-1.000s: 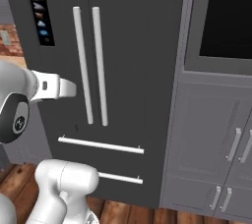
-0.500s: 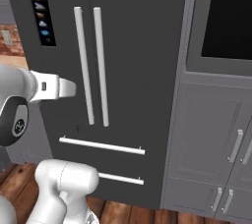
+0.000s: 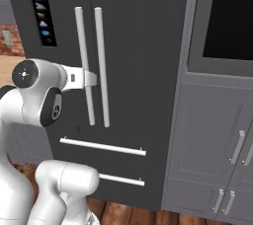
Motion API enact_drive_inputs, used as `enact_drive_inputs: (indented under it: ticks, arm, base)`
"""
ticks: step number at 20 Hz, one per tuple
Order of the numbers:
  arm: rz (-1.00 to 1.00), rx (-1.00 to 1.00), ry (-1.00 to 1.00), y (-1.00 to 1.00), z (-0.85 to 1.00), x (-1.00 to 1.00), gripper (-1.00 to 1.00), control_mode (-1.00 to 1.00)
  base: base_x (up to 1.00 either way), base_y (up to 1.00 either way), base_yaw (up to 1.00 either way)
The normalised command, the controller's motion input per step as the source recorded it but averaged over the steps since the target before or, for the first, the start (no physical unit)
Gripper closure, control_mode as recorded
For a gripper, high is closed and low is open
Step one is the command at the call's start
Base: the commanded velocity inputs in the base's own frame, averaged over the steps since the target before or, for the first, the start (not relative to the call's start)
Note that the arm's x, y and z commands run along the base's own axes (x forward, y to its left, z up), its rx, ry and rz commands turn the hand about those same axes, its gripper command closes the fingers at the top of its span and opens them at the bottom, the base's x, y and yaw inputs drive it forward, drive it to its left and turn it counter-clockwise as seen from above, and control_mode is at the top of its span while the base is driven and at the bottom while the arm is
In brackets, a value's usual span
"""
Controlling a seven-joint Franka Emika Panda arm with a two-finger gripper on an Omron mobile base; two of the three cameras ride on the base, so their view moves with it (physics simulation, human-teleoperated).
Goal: Take the donut and cupcake from the fridge and place them on the empty tray on the dining counter.
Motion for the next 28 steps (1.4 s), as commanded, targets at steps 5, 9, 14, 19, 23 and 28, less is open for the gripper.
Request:
enact_drive_inputs:
  ticks: [5, 9, 14, 19, 23, 28]
  arm:
    - [0.0, 0.0, -0.05, 0.0, -0.23, 0.98, -1.0, -1.0]
    - [0.0, 0.0, -0.04, 0.0, -0.19, 0.89, -1.0, -1.0]
    - [0.0, 0.0, 0.0, 0.0, -0.18, 0.94, -1.0, -1.0]
    - [0.0, 0.0, 0.0, -0.15, -0.37, 0.99, -1.0, -1.0]
    - [0.0, 0.0, 0.0, -0.33, -0.64, 1.0, -1.0, -1.0]
    - [0.0, -0.02, 0.01, -0.09, -0.72, 1.0, 1.0, -1.0]
  base:
    - [0.0, 0.0, 0.0]
    - [0.0, 0.0, 0.0]
    - [0.0, 0.0, 0.0]
    - [0.0, 0.0, 0.0]
    - [0.0, 0.0, 0.0]
    - [0.0, 0.0, 0.0]
